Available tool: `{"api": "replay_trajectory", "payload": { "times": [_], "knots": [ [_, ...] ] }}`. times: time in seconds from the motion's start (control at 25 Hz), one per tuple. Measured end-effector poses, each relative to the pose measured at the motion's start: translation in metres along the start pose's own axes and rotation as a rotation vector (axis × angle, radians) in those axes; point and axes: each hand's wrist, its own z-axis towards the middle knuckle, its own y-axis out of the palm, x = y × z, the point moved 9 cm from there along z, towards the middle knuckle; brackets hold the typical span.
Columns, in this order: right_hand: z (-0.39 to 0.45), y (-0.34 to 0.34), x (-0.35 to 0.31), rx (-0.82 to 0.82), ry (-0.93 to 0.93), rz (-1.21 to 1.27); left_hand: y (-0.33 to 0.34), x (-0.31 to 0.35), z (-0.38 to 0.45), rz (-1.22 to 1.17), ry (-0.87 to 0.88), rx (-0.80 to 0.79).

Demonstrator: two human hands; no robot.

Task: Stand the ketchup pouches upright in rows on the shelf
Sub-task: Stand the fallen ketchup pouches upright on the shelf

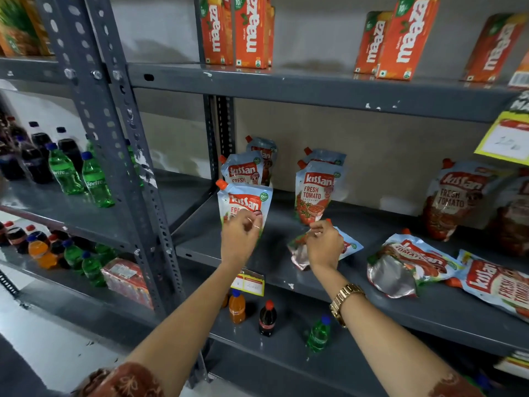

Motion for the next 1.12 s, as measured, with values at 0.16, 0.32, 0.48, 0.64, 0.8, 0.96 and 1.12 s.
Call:
{"api": "replay_trajectory", "payload": {
  "times": [0.16, 0.32, 0.48, 0.64, 0.8, 0.96, 1.12],
  "knots": [
    [0.000, -0.027, 0.034, -0.020, 0.158, -0.045, 0.068, 0.013, -0.013, 0.125, 0.028, -0.239],
    [0.000, -0.015, 0.074, -0.210, 0.330, -0.111, 0.120, 0.001, -0.034, 0.120, -0.082, -0.527],
    [-0.004, -0.010, 0.104, -0.254, 0.538, 0.034, 0.121, 0.001, -0.031, 0.054, -0.139, -0.475],
    [-0.004, -0.021, 0.112, -0.231, 0.581, 0.024, 0.130, 0.003, -0.037, 0.007, -0.227, -0.456],
    [-0.006, -0.021, 0.118, -0.227, 0.629, 0.119, 0.141, -0.019, -0.049, -0.045, -0.526, -0.485],
    [-0.002, -0.020, 0.115, -0.170, 0.604, 0.272, 0.138, -0.026, -0.047, -0.209, -0.637, -0.384],
    [0.014, -0.029, 0.086, -0.135, 0.391, 0.327, 0.134, -0.003, -0.038, -0.408, -0.520, -0.362]
  ]
}}
